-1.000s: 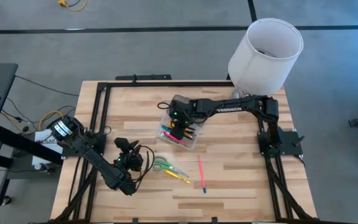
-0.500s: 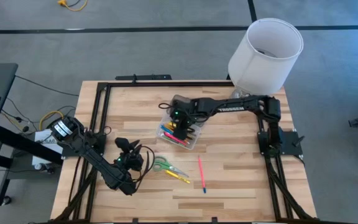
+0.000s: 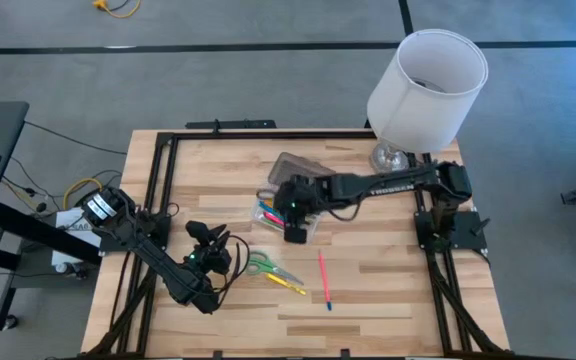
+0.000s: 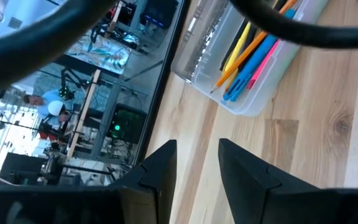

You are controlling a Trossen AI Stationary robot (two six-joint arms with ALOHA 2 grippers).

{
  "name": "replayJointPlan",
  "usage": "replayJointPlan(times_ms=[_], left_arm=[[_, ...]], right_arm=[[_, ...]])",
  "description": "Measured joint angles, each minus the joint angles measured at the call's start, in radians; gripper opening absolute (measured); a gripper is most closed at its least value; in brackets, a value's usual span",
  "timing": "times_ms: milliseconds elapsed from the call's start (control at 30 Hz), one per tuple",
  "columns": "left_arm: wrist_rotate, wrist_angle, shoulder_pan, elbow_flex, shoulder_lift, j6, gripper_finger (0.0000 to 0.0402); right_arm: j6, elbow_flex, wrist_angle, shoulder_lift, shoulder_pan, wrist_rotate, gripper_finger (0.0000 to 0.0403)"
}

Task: Pick & place school supplies into a supply box
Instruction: Put the yellow pen into the gray supply box

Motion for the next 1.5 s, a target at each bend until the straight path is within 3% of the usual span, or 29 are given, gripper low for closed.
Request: replayJointPlan(times_ms=[400,667,1167,1500], left_arm=[[-0.016,0.008,0.0,0.064,0.0,0.04,0.0114],[-0.034,0.06,0.0,0.108,0.0,0.152,0.0114],[-0.032,0.258,0.0,0.108,0.0,0.358,0.0114],[-0.032,0.424,0.049,0.108,0.0,0.562,0.0114]], right_arm=[[-0.124,0.0,0.043,-0.014,0.208,0.228,0.0063],[-0.164,0.0,0.06,-0.014,0.332,0.385,0.0063],[-0.329,0.0,0.066,-0.022,0.465,0.398,0.0063],[-0.3,0.001,-0.044,-0.184,0.469,0.392,0.0063]])
